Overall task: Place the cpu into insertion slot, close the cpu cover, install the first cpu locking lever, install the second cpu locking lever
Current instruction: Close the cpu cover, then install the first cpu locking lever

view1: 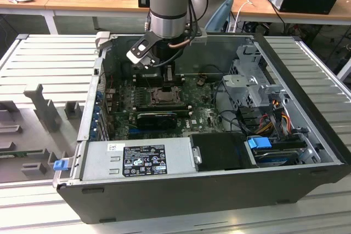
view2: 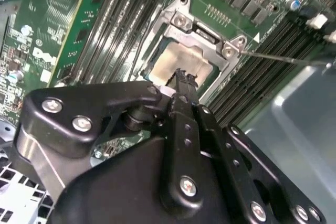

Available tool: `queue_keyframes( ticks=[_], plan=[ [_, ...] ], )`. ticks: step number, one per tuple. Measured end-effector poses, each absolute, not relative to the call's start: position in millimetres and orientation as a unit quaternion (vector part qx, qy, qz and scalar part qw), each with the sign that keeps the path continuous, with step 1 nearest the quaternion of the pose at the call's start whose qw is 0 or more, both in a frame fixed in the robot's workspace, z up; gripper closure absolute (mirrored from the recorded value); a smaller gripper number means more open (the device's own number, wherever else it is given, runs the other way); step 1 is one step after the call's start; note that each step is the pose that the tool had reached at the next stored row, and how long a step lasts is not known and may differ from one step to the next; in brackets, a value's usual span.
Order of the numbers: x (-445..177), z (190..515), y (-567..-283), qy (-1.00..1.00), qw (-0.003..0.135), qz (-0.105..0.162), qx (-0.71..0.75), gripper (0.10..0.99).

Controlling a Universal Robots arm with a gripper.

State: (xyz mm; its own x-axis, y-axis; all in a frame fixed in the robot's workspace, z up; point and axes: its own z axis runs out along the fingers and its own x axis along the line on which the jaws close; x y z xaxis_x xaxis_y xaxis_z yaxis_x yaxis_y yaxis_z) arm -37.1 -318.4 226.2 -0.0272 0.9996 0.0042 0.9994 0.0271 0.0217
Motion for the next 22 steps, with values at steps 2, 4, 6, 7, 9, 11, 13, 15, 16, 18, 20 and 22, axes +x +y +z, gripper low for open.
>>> queue_keyframes(
  ticks=[2, 4, 6, 7, 9, 11, 13, 15, 16, 18, 20, 22],
  plan=[
    [-38.6, 226.2, -318.4, 0.717, 0.006, 0.009, 0.697, 0.980],
    [-40.0, 226.2, -318.5, 0.717, 0.006, 0.009, 0.697, 0.980],
    [-41.3, 226.2, -318.4, 0.717, 0.006, 0.009, 0.697, 0.980],
    [-41.7, 226.2, -318.5, 0.717, 0.006, 0.009, 0.697, 0.980],
    [-41.8, 226.3, -318.5, 0.717, 0.006, 0.009, 0.697, 0.980],
    [-41.9, 229.9, -318.5, 0.717, 0.006, 0.009, 0.697, 0.980],
    [-41.9, 235.6, -318.5, 0.717, 0.006, 0.009, 0.697, 0.980],
    [-41.9, 237.7, -318.4, 0.717, 0.006, 0.009, 0.697, 0.980],
    [-41.9, 238.6, -318.5, 0.717, 0.006, 0.009, 0.697, 0.980],
    [-41.9, 241.4, -318.5, 0.717, 0.006, 0.009, 0.697, 0.980],
    [-41.9, 243.7, -318.5, 0.717, 0.006, 0.009, 0.697, 0.980],
    [-41.9, 247.3, -318.5, 0.717, 0.006, 0.009, 0.697, 0.980]
  ],
)
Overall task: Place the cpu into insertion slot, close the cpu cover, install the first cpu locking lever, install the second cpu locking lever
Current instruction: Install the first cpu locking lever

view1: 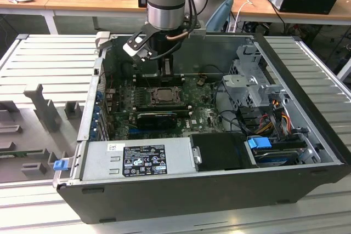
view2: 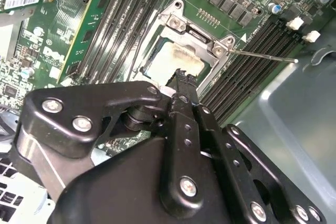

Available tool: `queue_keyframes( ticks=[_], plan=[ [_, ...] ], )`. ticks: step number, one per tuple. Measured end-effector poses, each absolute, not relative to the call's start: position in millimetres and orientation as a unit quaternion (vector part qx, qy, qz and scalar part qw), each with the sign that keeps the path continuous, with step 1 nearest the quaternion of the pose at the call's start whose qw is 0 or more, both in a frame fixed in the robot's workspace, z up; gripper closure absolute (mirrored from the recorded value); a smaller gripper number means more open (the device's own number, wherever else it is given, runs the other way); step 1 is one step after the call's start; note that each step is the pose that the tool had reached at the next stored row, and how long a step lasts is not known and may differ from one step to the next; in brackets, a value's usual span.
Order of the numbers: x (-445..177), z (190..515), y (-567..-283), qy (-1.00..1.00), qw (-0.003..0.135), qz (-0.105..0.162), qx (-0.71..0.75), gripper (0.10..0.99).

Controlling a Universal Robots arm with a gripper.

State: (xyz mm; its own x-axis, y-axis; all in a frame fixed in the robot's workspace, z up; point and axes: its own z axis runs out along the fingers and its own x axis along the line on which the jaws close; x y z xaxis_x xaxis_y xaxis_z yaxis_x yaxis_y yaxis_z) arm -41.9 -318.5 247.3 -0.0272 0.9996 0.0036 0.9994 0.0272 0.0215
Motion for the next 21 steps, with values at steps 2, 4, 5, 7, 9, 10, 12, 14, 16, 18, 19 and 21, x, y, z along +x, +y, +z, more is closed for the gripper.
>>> queue_keyframes(
  ticks=[2, 4, 5, 7, 9, 10, 12, 14, 16, 18, 19, 21],
  plan=[
    [-41.9, 250.9, -318.5, 0.717, 0.006, 0.009, 0.697, 0.980],
    [-41.9, 254.4, -318.5, 0.717, 0.007, 0.009, 0.697, 0.980],
    [-41.9, 257.6, -318.5, 0.717, 0.007, 0.009, 0.697, 0.980],
    [-41.9, 266.0, -318.5, 0.717, 0.007, 0.008, 0.697, 0.980],
    [-41.9, 271.2, -318.4, 0.718, 0.007, 0.008, 0.696, 0.980],
    [-41.9, 271.1, -318.4, 0.729, 0.007, 0.008, 0.685, 0.980],
    [-41.9, 270.8, -318.5, 0.753, 0.007, 0.008, 0.658, 0.980],
    [-41.9, 270.4, -318.4, 0.774, 0.007, 0.008, 0.633, 0.980],
    [-42.0, 270.4, -318.4, 0.783, 0.007, 0.008, 0.622, 0.980],
    [-42.1, 270.2, -318.4, 0.795, 0.007, 0.008, 0.606, 0.980],
    [-42.1, 270.2, -318.4, 0.799, 0.007, 0.008, 0.601, 0.980],
    [-42.2, 270.2, -318.4, 0.809, 0.007, 0.008, 0.587, 0.980]
  ],
)
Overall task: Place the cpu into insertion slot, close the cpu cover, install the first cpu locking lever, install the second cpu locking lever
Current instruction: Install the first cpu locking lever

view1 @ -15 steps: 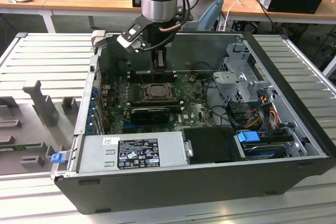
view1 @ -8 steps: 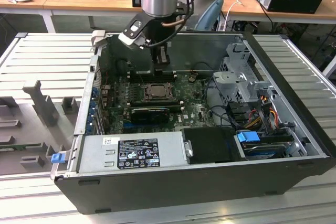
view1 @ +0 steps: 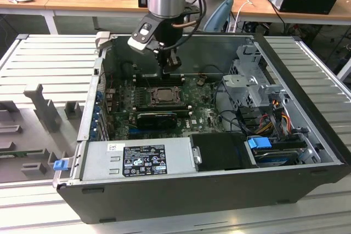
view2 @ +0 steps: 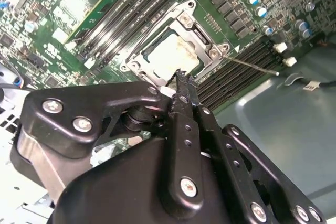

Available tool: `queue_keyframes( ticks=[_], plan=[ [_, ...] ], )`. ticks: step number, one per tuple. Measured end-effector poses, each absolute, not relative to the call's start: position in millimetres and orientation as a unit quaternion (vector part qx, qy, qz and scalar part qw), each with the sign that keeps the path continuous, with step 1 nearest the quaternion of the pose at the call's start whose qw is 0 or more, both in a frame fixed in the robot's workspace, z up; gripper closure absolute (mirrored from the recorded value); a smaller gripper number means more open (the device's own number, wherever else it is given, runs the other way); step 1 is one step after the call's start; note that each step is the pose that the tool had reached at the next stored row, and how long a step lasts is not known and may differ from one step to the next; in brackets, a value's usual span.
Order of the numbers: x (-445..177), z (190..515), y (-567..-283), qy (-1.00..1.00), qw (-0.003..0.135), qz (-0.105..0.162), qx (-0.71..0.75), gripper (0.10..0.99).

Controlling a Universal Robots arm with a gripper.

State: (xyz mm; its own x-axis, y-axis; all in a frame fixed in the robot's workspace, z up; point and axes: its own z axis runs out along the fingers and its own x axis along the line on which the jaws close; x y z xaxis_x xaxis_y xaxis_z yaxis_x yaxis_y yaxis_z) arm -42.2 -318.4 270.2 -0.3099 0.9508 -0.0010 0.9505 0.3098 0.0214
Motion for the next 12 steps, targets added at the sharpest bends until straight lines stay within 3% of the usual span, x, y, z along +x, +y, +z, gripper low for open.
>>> queue_keyframes(
  ticks=[12],
  plan=[
    [-42.1, 270.2, -318.4, 0.848, 0.006, 0.009, 0.530, 0.980]
  ],
)
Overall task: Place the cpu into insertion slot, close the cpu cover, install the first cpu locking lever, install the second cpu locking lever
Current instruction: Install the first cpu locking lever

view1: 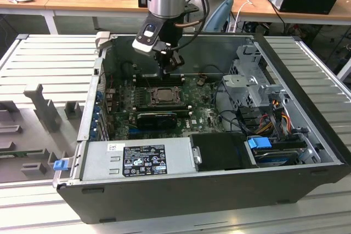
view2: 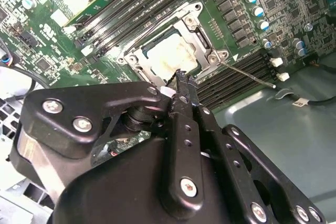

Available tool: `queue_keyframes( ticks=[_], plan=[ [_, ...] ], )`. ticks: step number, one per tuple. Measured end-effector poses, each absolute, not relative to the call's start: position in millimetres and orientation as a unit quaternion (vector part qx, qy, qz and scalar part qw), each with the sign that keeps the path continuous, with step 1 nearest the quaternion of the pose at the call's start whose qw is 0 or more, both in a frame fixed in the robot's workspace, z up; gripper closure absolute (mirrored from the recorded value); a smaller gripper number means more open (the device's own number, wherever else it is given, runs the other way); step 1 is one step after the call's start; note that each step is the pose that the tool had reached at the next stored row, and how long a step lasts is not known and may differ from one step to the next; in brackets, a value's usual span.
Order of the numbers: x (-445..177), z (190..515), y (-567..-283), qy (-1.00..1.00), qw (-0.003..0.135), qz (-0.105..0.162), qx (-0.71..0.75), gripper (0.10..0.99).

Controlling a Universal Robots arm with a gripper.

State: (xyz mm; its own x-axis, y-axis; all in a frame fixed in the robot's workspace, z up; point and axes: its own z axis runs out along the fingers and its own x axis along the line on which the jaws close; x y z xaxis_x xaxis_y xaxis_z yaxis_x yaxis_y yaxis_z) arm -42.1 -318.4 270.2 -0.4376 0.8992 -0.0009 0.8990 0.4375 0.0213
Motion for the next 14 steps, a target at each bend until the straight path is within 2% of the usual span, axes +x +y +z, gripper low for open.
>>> queue_keyframes(
  ticks=[14],
  plan=[
    [-42.1, 270.2, -318.4, 0.877, 0.006, 0.009, 0.481, 0.980]
  ],
)
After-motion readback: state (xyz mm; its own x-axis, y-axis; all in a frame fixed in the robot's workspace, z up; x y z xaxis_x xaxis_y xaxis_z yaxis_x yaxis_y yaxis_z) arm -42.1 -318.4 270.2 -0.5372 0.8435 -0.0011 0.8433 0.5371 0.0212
